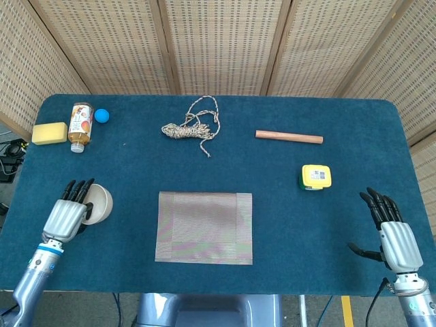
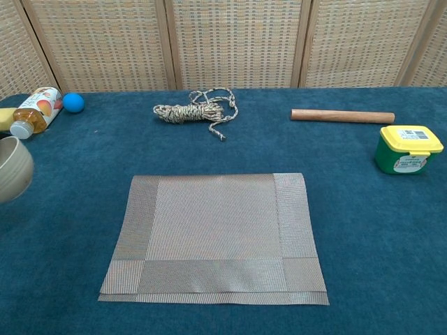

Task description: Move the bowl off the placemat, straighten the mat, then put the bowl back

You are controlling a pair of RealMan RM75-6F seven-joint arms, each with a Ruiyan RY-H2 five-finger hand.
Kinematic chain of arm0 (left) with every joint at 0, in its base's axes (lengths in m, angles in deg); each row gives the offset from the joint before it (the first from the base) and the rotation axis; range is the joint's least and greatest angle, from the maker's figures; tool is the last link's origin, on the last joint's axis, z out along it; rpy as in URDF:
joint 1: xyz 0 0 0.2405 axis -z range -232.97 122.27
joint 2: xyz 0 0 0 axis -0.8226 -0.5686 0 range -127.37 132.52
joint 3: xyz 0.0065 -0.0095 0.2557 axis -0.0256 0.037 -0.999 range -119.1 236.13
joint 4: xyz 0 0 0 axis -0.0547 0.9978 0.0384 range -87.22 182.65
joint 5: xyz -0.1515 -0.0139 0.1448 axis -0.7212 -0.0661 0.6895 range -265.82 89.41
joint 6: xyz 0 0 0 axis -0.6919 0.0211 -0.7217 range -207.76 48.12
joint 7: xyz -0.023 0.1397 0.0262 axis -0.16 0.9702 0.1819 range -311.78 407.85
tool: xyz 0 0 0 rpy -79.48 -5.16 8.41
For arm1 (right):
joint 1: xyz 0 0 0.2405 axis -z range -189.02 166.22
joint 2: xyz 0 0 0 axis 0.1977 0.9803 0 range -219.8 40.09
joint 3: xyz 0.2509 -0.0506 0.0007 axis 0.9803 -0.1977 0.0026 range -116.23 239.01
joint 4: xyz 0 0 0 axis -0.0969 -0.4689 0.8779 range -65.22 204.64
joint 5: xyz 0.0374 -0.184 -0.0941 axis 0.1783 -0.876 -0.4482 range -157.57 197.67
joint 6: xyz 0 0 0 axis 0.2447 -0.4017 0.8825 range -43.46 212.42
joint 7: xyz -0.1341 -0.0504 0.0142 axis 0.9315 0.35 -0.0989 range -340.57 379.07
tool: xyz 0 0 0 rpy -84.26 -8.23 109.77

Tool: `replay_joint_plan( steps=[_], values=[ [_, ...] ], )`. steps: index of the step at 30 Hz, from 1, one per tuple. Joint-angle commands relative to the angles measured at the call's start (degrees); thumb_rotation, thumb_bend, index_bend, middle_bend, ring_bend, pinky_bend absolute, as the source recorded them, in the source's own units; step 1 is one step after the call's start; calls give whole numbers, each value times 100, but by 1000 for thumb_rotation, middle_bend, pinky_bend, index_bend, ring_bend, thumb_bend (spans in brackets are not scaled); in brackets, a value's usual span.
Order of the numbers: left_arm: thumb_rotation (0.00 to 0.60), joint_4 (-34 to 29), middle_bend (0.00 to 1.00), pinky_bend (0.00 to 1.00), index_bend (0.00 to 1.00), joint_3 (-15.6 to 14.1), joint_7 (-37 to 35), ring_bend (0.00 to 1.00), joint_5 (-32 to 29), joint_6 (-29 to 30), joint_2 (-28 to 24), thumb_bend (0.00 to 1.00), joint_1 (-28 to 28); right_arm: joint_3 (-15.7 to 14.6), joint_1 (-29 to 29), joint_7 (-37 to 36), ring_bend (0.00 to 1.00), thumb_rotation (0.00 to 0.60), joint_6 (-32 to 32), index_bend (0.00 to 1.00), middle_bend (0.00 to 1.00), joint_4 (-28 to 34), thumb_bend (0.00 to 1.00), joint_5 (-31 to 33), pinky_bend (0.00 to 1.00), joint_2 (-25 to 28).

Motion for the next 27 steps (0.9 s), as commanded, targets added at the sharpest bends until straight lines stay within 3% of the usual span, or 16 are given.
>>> replay_joint_plan(
  steps=[1, 12, 17, 27],
  values=[
    [600, 282, 0, 0, 693, -117, -261, 0, 7, 44, 35, 481, -164, 4, -2, 3, 0, 600, 11, 0, 0, -1, 150, 21, 0, -3],
    [600, 763, 0, 0, 617, -241, -489, 0, 56, -145, 139, 463, -284, 18, 6, -73, 0, 600, -33, 0, 0, 4, 150, 15, 0, 16],
    [600, 775, 0, 0, 516, -215, -302, 0, -81, -366, 140, 455, -289, 19, 4, -121, 0, 600, -37, 0, 0, 3, 150, 10, 0, 19],
    [600, 464, 0, 0, 232, -81, -195, 0, -285, -424, -21, 212, -361, 21, 20, -181, 0, 600, -98, 0, 0, -2, 150, -24, 0, 21]
  ],
)
